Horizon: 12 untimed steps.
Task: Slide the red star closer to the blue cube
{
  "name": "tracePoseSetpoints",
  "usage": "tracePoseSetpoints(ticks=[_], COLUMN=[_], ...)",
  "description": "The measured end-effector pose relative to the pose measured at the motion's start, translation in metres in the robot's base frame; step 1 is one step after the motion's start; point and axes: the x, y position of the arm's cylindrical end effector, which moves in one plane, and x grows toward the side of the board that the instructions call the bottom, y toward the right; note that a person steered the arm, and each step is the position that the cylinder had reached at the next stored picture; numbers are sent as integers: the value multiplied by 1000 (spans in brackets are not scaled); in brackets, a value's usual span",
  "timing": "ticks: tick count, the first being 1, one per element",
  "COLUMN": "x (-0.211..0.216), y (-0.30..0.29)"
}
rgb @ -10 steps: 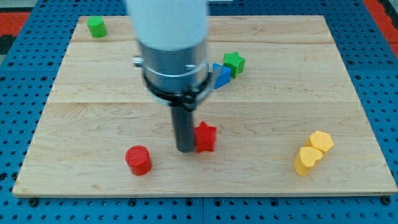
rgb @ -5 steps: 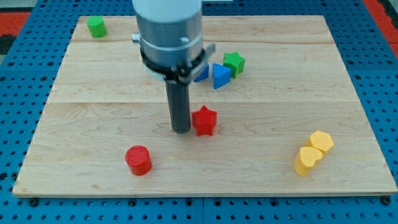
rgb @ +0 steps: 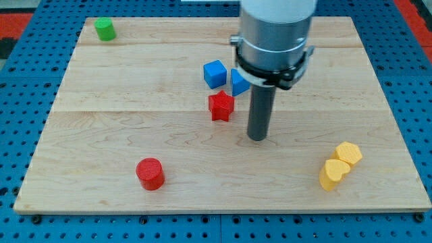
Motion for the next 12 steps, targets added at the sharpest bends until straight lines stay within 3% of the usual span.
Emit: tracePoseSetpoints(ticks=[2,3,4,6,7,8,9,11,12], x=[-64,-151,-132,-82,-126,-136,-56,-141,-110], y=[-87,-110,-80,-123,-179,-148,-185,-119,-128])
